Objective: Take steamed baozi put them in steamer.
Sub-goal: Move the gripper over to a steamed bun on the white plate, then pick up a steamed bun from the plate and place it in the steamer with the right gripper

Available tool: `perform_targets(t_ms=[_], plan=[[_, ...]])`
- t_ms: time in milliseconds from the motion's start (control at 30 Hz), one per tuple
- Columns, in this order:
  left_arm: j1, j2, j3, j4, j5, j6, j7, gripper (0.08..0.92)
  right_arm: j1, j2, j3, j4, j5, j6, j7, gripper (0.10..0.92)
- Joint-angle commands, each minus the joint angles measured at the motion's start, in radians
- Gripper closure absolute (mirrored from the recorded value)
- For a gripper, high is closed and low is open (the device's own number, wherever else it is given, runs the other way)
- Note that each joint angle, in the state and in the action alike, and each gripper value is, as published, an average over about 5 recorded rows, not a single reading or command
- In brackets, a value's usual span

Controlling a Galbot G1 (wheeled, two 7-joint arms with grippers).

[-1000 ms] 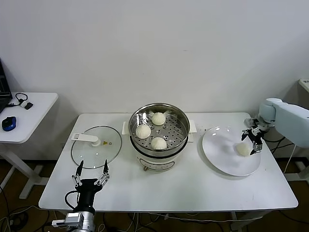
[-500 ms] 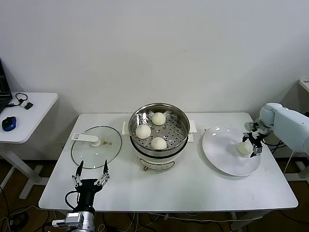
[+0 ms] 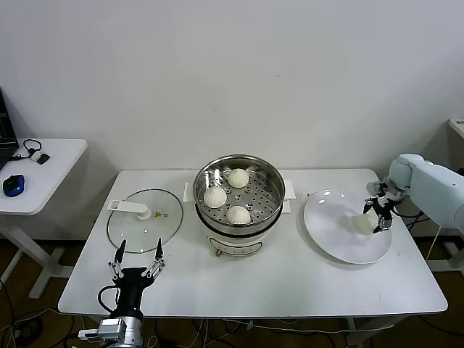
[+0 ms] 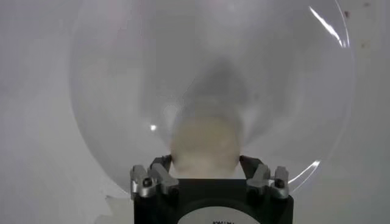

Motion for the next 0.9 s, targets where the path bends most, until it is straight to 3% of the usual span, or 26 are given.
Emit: perform_targets(t_ms=[33, 500, 900], plan=[[0.001, -0.001, 0.000, 0.000, 0.000, -0.001, 0.000, 0.177, -0.004, -0.001, 0.007, 0.010, -0.004, -0.002, 0.006, 0.285], [-0.002, 0.002, -0.002, -0.007, -0.003, 0.000, 0.001, 0.177, 0.060, -0.028, -0.041, 0.083, 0.017, -0.020, 0.008, 0.330], [-0.010, 0.007, 0.004, -0.017, -0.013, 0.007, 0.003, 0.177, 0.426, -0.088, -0.366, 0.388, 0.201, -0.057, 0.008, 0.338]])
